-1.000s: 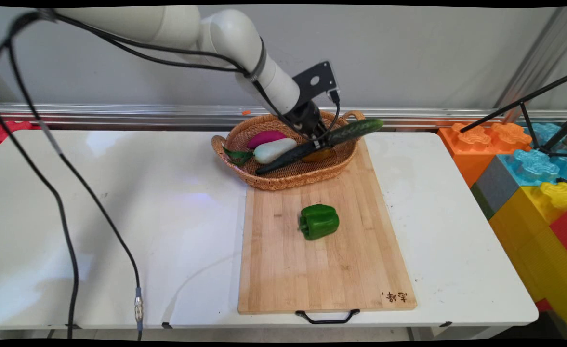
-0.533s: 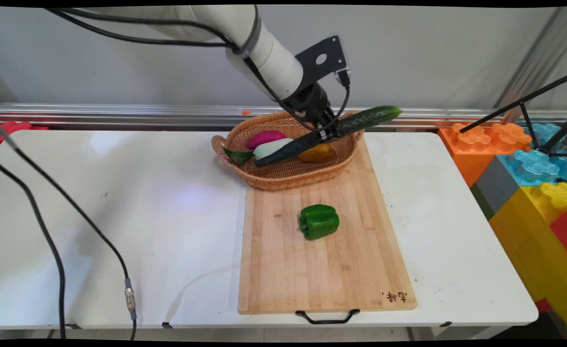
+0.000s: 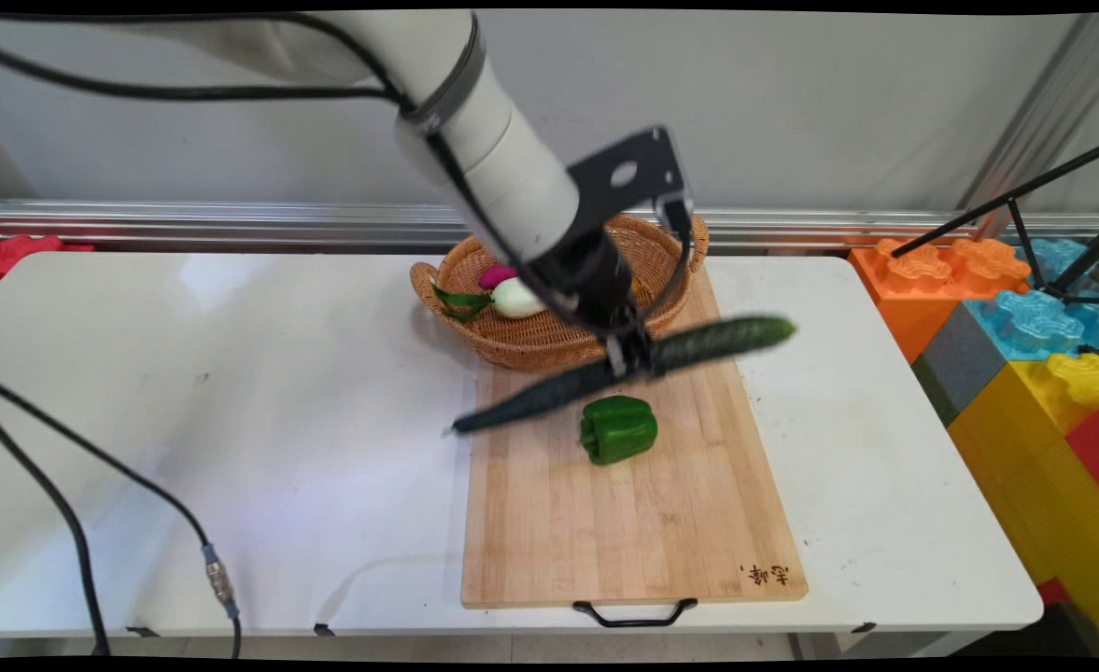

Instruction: Place the picked object on the cutting board

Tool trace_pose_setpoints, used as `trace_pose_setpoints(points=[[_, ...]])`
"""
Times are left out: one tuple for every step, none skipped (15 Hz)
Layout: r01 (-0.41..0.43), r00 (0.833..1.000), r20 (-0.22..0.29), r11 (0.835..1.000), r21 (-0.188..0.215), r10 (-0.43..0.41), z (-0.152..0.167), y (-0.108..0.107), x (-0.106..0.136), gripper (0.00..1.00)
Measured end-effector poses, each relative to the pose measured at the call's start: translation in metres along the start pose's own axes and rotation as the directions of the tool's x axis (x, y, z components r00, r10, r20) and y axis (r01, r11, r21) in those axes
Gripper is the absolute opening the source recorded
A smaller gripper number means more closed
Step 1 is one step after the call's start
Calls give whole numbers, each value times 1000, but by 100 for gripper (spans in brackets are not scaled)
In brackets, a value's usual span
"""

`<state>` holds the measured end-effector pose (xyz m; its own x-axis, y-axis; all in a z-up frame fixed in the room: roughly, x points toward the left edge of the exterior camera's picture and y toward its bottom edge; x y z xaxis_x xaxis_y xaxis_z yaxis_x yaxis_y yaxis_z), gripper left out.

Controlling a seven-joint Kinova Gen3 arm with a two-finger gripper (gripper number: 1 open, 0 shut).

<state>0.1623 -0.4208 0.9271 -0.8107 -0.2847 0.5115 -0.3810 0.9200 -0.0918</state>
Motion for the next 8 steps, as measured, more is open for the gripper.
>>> trace_pose_setpoints(points=[[7,1000,11,1000,-23,-7,1,11,-3,0],[13,1000,22,999,-47,-12,4,22,-7,0],[15,999,31,998,-65,-13,8,33,-11,0],[14,999,37,997,-75,-12,13,41,-15,0],[12,999,43,996,-85,-9,20,49,-20,0],[9,999,49,996,-90,-5,28,55,-25,0],[6,999,53,996,-91,-1,35,59,-29,0],[4,998,56,996,-92,1,41,62,-31,0]])
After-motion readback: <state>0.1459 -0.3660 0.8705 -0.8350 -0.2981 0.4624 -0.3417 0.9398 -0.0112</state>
